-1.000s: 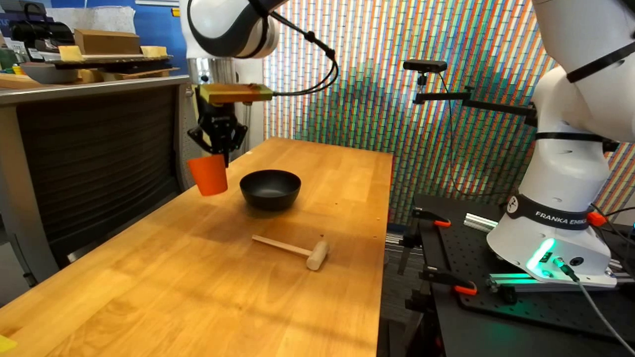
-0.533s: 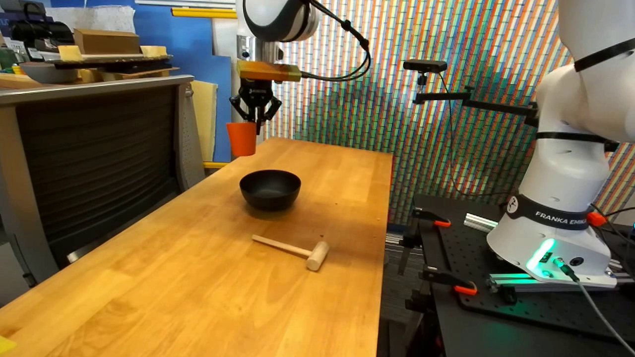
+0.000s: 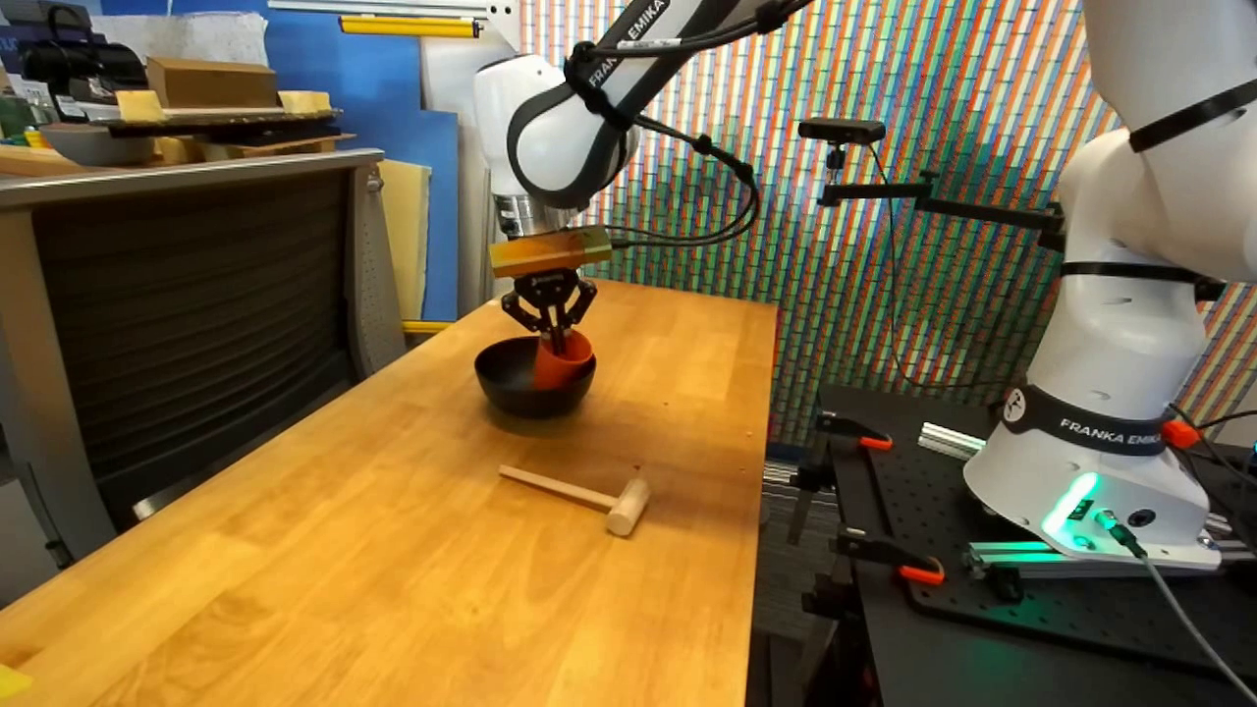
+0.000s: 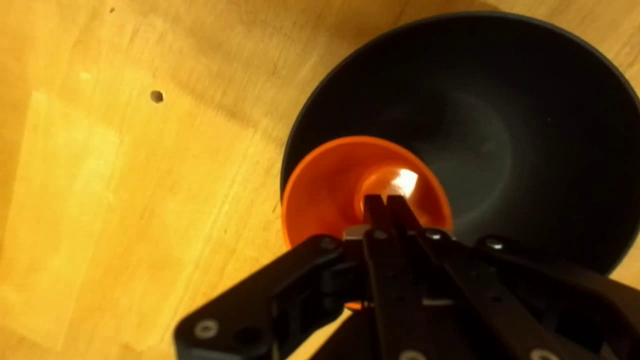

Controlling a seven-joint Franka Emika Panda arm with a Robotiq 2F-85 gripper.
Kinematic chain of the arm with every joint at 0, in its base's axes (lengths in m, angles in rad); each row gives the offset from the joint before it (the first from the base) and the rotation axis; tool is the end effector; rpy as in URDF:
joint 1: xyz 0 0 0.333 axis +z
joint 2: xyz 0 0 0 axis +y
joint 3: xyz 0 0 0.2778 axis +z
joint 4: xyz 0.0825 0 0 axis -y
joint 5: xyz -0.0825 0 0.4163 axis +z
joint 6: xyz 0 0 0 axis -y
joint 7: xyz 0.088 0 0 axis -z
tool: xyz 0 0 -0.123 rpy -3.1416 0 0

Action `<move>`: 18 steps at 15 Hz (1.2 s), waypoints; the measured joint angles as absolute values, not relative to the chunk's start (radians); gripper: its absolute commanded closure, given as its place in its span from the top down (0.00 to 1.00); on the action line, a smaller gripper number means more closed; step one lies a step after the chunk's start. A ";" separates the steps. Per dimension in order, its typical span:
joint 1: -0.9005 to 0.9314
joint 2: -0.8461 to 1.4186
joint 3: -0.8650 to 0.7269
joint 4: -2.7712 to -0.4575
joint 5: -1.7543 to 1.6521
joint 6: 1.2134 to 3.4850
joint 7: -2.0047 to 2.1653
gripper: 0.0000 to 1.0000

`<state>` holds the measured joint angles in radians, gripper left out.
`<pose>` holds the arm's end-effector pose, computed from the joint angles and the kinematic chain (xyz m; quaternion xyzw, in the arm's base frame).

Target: Take the orange cup and put it in the black bowl

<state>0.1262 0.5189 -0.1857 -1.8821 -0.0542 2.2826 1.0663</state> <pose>0.6244 -0.0405 0.1548 0.8573 -0.5076 -0.0168 0.0845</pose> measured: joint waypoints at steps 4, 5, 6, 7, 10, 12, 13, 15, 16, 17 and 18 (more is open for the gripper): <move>0.131 0.542 -0.182 -1.916 -0.069 2.397 1.077 0.32; 0.132 0.541 -0.182 -1.922 -0.070 2.419 1.077 0.38; 0.132 0.537 -0.182 -1.926 -0.072 2.438 1.077 0.47; 0.132 0.529 -0.183 -1.932 -0.073 2.453 1.077 0.55; 0.132 0.473 -0.194 -1.967 -0.089 2.495 1.077 0.77; 0.135 0.402 -0.208 -2.009 -0.134 2.520 1.087 0.92; 0.140 0.355 -0.218 -2.035 -0.169 2.527 1.098 0.98; 0.146 0.253 -0.230 -2.087 -0.270 2.534 1.119 1.00; 0.146 0.200 -0.226 -2.113 -0.311 2.532 1.113 1.00; 0.144 0.145 -0.213 -2.141 -0.326 2.530 1.080 1.00; 0.140 0.088 -0.193 -2.172 -0.327 2.527 1.034 1.00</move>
<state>0.1399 0.0884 -0.1934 -2.1718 -0.3266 2.5268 1.0342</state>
